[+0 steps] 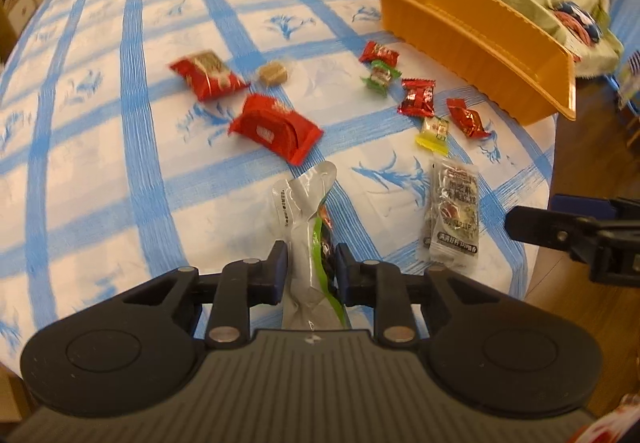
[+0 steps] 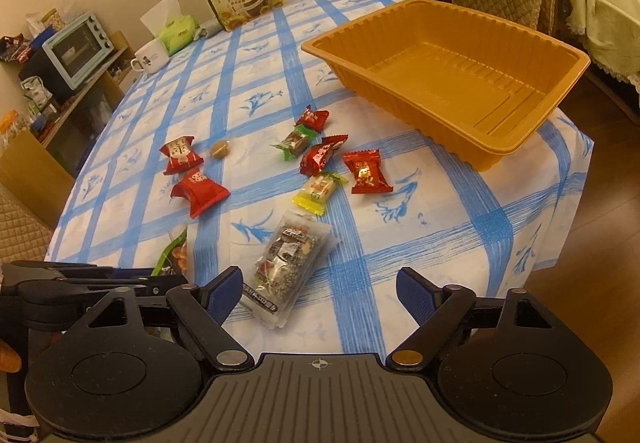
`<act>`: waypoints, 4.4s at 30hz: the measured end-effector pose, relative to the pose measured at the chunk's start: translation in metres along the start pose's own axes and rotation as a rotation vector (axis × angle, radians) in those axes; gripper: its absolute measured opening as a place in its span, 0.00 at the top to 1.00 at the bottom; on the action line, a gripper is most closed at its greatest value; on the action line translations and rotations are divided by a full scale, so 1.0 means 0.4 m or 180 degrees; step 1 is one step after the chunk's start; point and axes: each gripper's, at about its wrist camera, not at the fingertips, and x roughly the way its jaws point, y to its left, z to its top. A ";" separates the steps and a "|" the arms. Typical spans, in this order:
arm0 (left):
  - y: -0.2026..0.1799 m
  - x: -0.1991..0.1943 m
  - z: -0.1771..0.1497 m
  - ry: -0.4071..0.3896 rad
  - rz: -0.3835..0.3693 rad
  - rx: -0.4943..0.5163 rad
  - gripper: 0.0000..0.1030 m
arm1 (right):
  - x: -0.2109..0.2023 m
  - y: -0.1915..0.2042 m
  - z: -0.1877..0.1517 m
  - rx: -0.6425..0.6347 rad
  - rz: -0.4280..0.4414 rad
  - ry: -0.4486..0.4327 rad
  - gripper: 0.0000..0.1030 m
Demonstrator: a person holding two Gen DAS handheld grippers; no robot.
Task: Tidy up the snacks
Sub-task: 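Lift the silver-green bag with the left tool while the right tool lifts the seed packet over the orange tray, then open the left tool to drop the silver-green bag while the right tool releases the seed packet into the tray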
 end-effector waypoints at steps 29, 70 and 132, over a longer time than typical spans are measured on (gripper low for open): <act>0.207 -0.081 0.102 -0.0325 -0.0319 0.0613 0.78 | 0.155 0.158 0.011 0.0428 -0.0938 0.0120 0.65; -0.358 0.061 0.502 -0.0706 -0.0702 0.0996 0.78 | -0.050 -0.229 0.349 0.0553 -0.0598 -0.0520 0.65; -0.350 0.164 0.553 -0.0490 -0.0389 0.0640 0.39 | 0.069 -0.368 0.444 0.0546 -0.0523 -0.0357 0.33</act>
